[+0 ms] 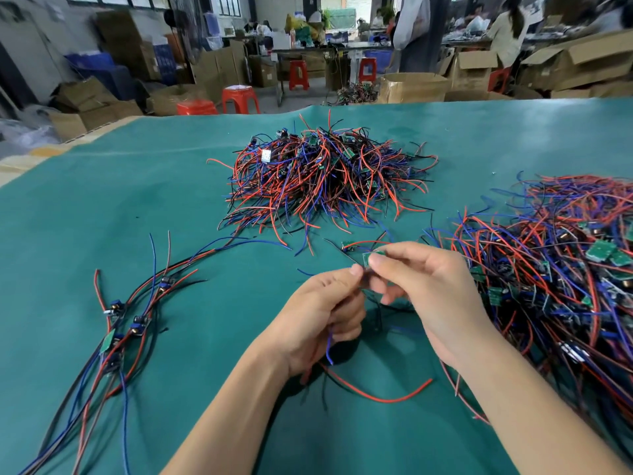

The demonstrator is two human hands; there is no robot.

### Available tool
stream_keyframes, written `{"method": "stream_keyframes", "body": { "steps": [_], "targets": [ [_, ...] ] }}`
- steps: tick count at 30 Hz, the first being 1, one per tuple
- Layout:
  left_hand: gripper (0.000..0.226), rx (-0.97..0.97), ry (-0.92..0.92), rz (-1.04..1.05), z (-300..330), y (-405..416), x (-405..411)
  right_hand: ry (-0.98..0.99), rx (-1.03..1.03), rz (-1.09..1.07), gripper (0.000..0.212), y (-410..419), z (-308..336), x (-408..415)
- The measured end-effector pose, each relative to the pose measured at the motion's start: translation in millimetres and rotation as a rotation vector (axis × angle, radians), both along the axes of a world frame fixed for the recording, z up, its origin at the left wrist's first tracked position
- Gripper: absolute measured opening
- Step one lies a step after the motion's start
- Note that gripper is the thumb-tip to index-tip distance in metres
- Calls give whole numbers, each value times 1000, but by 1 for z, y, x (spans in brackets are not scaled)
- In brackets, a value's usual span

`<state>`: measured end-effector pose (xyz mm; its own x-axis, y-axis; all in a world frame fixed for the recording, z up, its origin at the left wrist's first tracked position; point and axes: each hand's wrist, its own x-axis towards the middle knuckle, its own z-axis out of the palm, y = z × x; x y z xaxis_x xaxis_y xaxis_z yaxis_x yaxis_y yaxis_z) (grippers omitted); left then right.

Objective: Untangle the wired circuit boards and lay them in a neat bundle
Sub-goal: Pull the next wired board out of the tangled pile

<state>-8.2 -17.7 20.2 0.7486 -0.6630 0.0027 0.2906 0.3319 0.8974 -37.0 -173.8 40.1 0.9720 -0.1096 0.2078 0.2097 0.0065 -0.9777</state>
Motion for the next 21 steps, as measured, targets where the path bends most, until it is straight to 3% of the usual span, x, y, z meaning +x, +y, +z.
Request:
{"method": "stream_keyframes", "body": {
  "steps": [5, 8, 13, 21],
  "targets": [
    [15, 14, -43, 114, -6, 1, 0, -46, -217, -89, 13, 1, 1, -2],
    [14, 65, -81, 141, -6, 2, 1, -57, -204, -71, 5, 1, 0, -2],
    [21, 108, -127, 94, -3, 5, 1, -70, -139, -108, 14, 1, 1, -2],
    [18, 130, -163, 14, -1, 3, -2, -140, -30, -335, 19, -11, 6, 4]
  ]
}}
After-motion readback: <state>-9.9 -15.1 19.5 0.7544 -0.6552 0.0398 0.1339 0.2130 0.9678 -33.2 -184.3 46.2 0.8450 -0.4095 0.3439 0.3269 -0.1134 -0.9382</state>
